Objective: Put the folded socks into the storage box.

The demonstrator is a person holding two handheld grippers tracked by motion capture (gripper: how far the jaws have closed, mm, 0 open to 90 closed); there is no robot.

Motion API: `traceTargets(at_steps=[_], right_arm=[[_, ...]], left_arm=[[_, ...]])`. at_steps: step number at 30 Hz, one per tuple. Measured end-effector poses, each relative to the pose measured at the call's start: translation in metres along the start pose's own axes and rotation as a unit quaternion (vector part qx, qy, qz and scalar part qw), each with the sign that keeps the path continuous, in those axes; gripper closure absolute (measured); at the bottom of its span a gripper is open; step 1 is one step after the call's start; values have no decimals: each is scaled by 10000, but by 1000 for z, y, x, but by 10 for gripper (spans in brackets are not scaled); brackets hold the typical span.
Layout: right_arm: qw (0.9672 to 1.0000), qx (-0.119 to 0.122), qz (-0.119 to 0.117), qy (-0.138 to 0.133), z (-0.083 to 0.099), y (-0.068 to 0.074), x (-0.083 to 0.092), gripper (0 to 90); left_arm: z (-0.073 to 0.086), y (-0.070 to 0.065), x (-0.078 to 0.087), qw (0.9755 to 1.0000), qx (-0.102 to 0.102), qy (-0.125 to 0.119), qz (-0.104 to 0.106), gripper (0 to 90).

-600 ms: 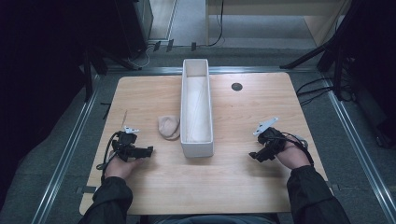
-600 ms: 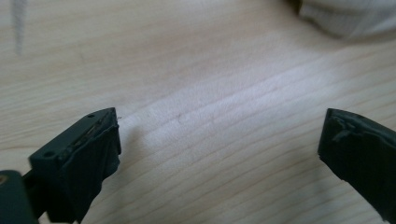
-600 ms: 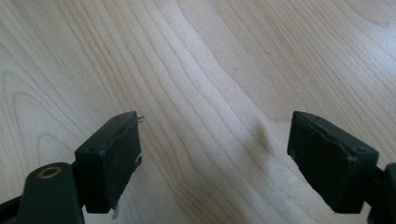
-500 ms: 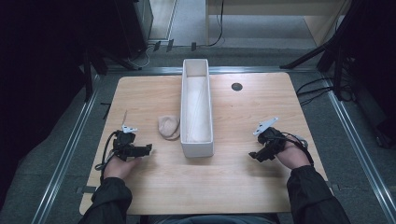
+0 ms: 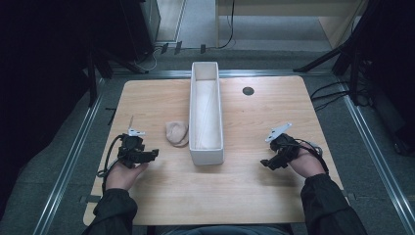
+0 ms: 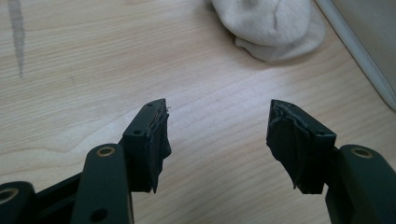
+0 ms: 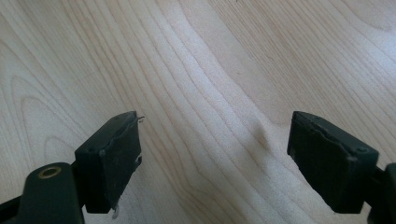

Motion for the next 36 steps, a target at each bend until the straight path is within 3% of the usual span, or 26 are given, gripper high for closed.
traceTargets(at_steps=[2, 5, 9, 13, 16, 20, 24, 26, 28, 32, 36], right_arm=[[10000, -8, 2, -5, 0, 0, 0, 177], [10000, 7, 5, -6, 0, 0, 0, 177], [10000, 16, -19, -28, -1, 0, -1, 176], [10000, 10, -16, -17, -1, 0, -1, 176], [10000, 0, -11, -13, 0, 0, 0, 177], [10000, -4, -3, -20, 0, 0, 0, 177], [10000, -12, -7, -24, -1, 0, 0, 176], [10000, -26, -44, -51, -2, 0, 0, 177], [9999, -41, -71, -90, -2, 0, 1, 176], [9996, -113, -88, -235, -5, -1, 2, 177], [9997, -115, -83, -208, -4, -2, 2, 177]], left_arm=[[0, -2, -1, 9999, 15, 137, 25, 416], [-2, -2, 0, 9999, 53, 100, 18, 422], [-3, -4, -1, 9999, 36, 115, -4, 374], [-4, -7, -1, 9997, 168, 117, 134, 370], [-5, -7, 0, 9988, 379, 63, 306, 364], [-6, -7, -1, 9981, 489, 44, 379, 355], [-7, -8, -2, 9978, 490, 82, 430, 373], [-8, -11, -3, 9971, 496, 72, 578, 418], [-9, -12, -3, 9969, 527, 68, 586, 414], [-14, -16, -6, 9951, 583, 43, 794, 371], [-18, -16, -8, 9947, 669, 106, 768, 365]])
Point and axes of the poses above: each handheld gripper's, and its own axes: x roughly backward along the jaws, z roughly out of its underside, y roughly to its left, the point moved 6 cm from there along -x, roughly forward along the jaws, and after that the axes turned 10 degrees about z, right-handed, at the moved point
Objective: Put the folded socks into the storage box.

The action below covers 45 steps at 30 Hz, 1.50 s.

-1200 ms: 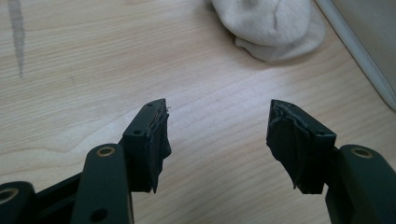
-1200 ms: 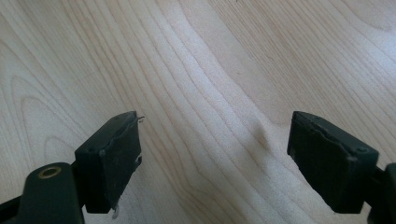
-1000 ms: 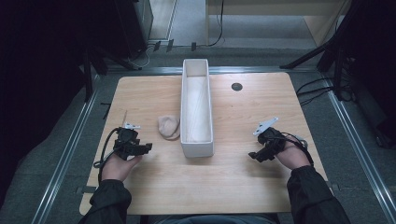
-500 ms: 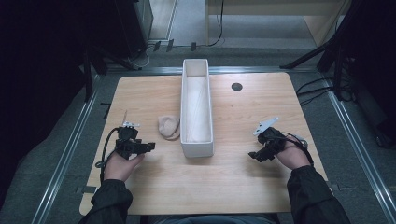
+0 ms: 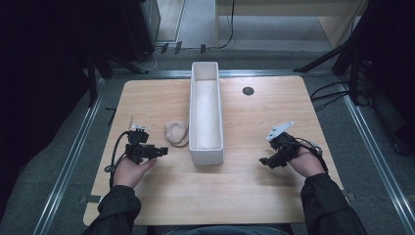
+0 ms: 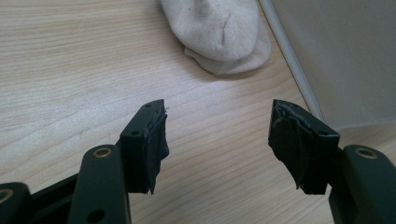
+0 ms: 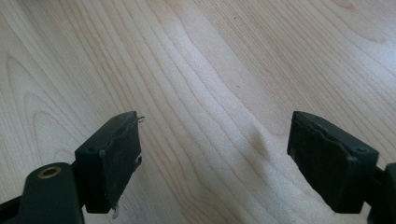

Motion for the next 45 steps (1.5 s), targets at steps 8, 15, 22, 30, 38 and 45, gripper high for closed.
traceTargets(at_steps=[8, 15, 22, 30, 38, 45], right_arm=[[10000, -47, -9, -38, 0, 1, 1, 177], [9999, -83, -77, -92, -1, 1, 1, 177], [9996, -159, -46, -207, -3, 0, 1, 165], [9989, -319, 37, -349, -5, -3, 4, 156], [9990, -287, 61, -337, -5, -3, 4, 156], [9991, -268, 71, -325, -4, -3, 3, 156]], left_arm=[[-16, -1, 0, 9998, 93, 45, -161, 362], [-27, -4, -2, 9998, 70, 75, -169, 350], [-35, -6, -9, 9994, 60, 260, -201, 341], [-50, -5, -16, 9985, 241, 385, -296, 300], [-67, -6, -29, 9974, 368, 432, -454, 302], [-75, -8, -43, 9956, 549, 448, -607, 319]])
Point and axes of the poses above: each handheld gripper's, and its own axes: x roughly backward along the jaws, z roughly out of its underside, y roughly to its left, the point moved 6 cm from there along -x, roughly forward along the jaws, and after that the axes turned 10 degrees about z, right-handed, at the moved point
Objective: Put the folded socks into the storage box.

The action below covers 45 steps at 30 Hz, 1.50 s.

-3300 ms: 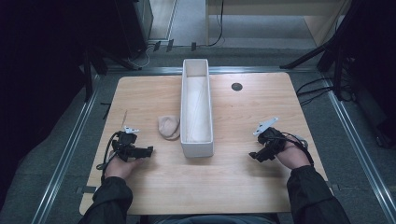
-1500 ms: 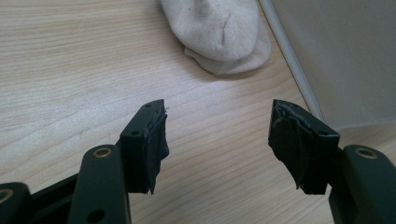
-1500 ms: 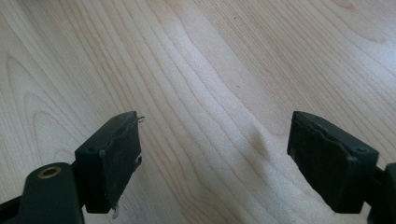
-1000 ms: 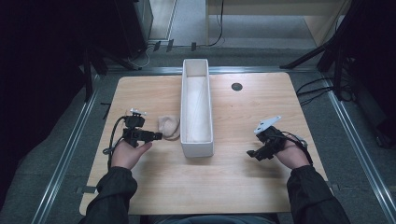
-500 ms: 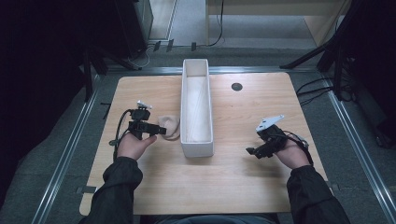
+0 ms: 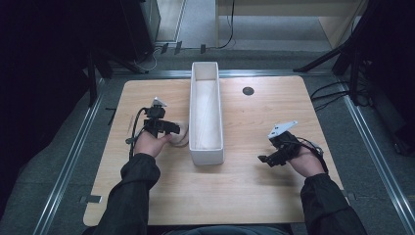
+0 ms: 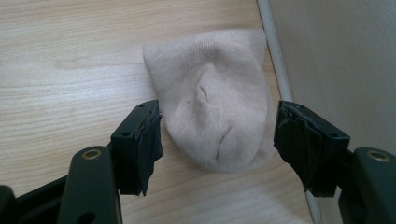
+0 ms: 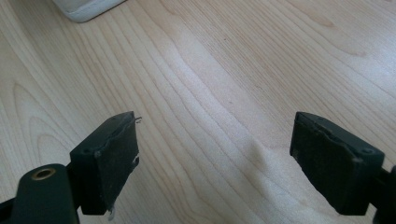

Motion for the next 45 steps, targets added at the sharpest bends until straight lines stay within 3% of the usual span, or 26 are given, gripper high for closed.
traceTargets(at_steps=[8, 11, 25, 31, 38, 45], right_arm=[[10000, 41, -4, 41, 1, 1, 0, 156], [9999, 72, -24, 79, 2, 1, -1, 156], [10000, 74, -11, 53, 1, 1, 0, 157], [9999, 86, -19, 65, 1, 1, -1, 157], [10000, 81, 5, 43, 1, 2, 0, 157], [10000, 83, 2, 50, 1, 2, 0, 157]], left_arm=[[-3, -1, -19, 9998, 38, 63, -200, 336], [-3, 0, -25, 9998, 112, 26, -177, 335], [0, 1, -41, 9994, 6, 20, -333, 335], [2, 1, -41, 9989, -112, 100, -436, 423], [2, 3, -39, 9992, -62, 214, -342, 555], [-1, 1, -37, 9978, 7, 585, -327, 672]])
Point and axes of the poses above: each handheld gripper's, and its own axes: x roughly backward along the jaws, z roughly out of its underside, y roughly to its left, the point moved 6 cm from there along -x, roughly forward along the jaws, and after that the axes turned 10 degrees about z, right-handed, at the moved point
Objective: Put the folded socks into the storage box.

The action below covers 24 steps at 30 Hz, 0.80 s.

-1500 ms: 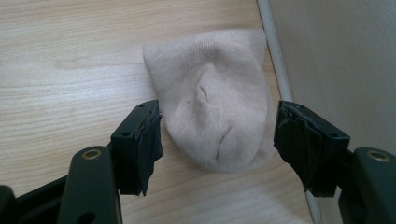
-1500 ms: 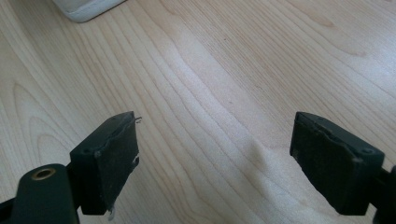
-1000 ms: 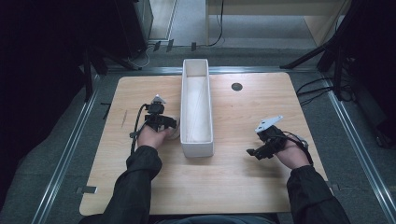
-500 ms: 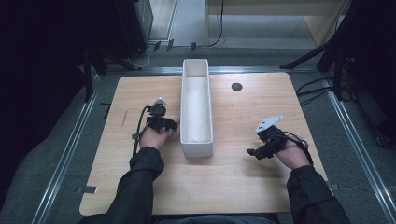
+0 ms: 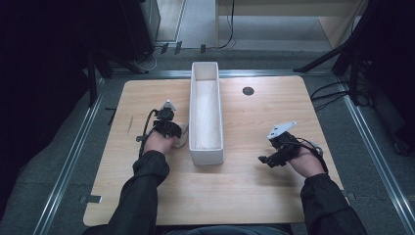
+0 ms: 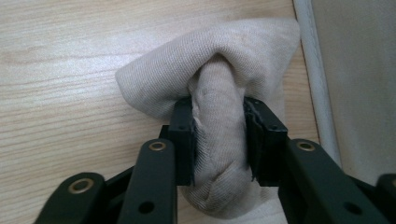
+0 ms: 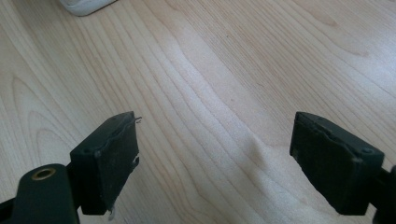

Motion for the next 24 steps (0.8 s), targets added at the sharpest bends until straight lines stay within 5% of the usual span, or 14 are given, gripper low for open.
traceTargets(at_steps=[7, 12, 24], right_arm=[[10000, 14, 1, -1, 0, -1, 0, 157], [10000, 16, -10, -9, -1, -1, 0, 157], [10000, 33, 4, 5, -1, -1, 0, 157]], left_arm=[[-1, 4, 2, 9995, 180, 130, 210, 697], [-4, 3, 7, 9991, 88, 418, 49, 712], [-6, 4, 35, 9984, 344, 445, 74, 714]])
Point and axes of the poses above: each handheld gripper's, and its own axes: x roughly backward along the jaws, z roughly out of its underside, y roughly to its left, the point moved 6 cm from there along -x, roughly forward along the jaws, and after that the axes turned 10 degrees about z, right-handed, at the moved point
